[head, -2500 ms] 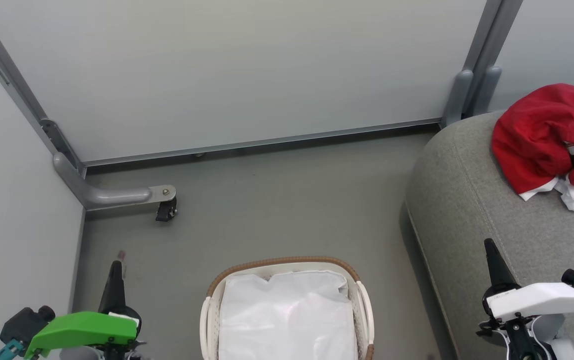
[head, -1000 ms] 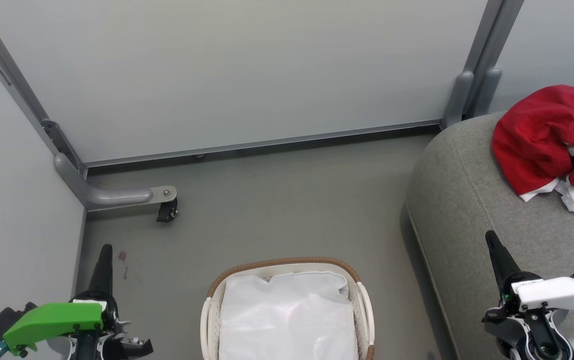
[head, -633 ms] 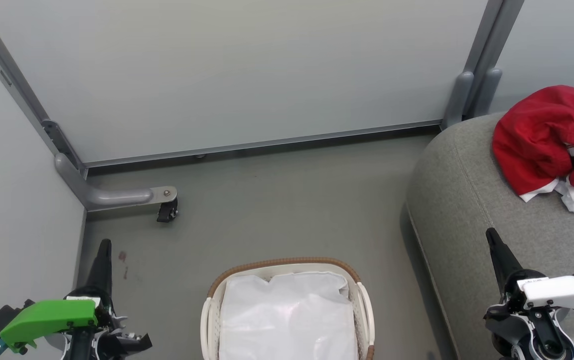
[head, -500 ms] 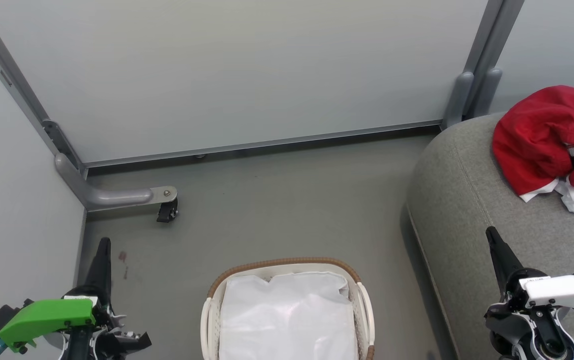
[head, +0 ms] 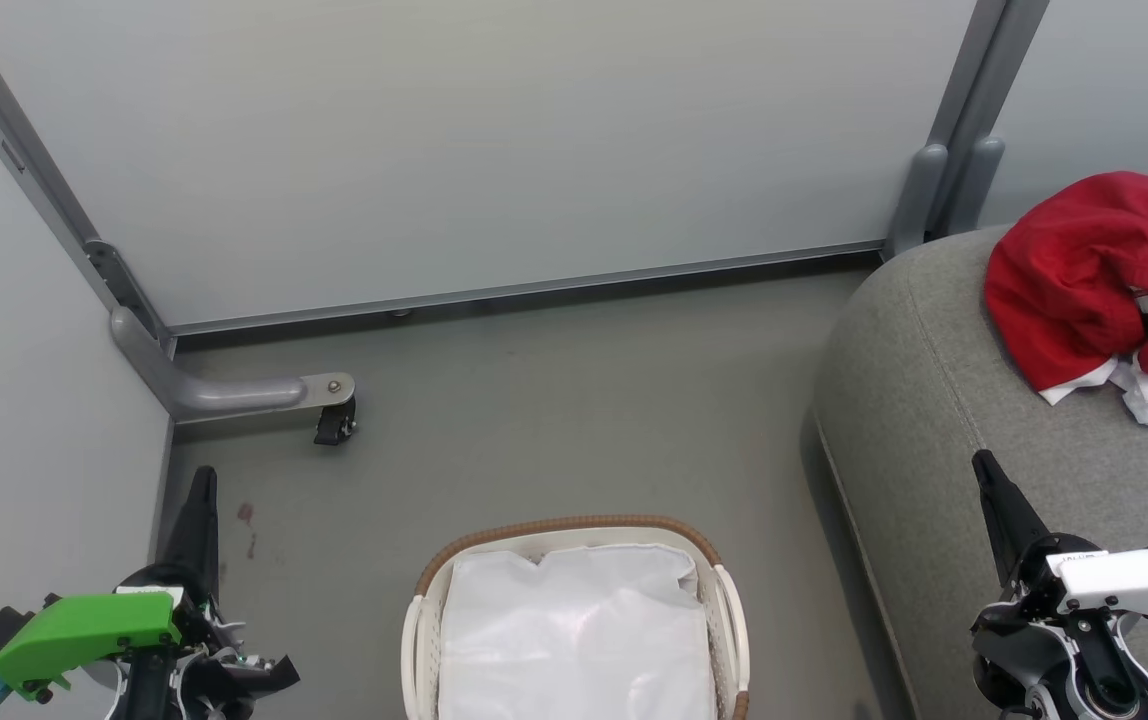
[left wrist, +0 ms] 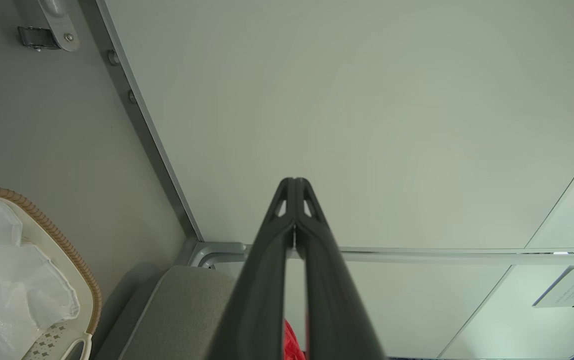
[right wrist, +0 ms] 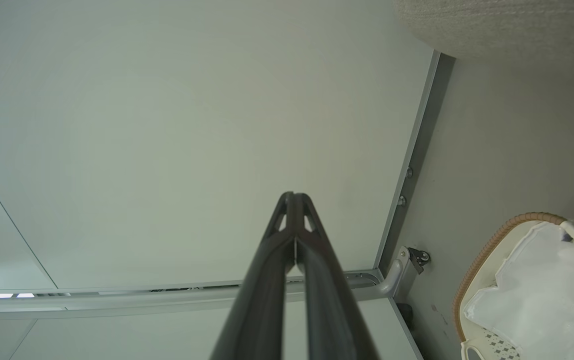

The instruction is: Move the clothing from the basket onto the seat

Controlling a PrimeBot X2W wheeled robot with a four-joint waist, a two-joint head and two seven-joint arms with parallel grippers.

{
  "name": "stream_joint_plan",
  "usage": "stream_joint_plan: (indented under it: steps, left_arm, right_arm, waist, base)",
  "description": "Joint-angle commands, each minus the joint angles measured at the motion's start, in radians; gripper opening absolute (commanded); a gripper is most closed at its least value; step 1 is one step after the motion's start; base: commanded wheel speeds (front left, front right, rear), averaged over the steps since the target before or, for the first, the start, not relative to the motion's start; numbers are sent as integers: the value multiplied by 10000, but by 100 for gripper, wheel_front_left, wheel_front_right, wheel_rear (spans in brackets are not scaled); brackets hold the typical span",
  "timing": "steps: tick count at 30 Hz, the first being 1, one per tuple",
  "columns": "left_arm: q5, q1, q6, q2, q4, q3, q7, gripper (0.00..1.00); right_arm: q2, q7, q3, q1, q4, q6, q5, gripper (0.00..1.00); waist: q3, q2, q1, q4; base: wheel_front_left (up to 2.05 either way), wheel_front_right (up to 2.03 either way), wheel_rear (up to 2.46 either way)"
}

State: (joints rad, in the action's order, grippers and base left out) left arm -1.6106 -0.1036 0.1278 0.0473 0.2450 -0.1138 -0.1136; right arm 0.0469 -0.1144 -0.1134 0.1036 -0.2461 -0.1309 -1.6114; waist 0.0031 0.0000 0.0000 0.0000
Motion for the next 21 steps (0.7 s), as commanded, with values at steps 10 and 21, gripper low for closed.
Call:
stream_joint_plan:
  steps: [10, 21]
  left_arm:
    - [-44, -102, 54, 54, -9, -27, -44, 0]
    - [-42, -102, 54, 55, -8, -26, -44, 0]
  right_arm:
    - [63, -31, -23, 88, 33, 3, -30, 0]
    - [63, -30, -22, 87, 32, 3, -31, 0]
  waist:
    - [0, 0, 0, 0]
    - [0, 0, 0, 0]
  base:
    - [0, 0, 0]
    - [0, 0, 0]
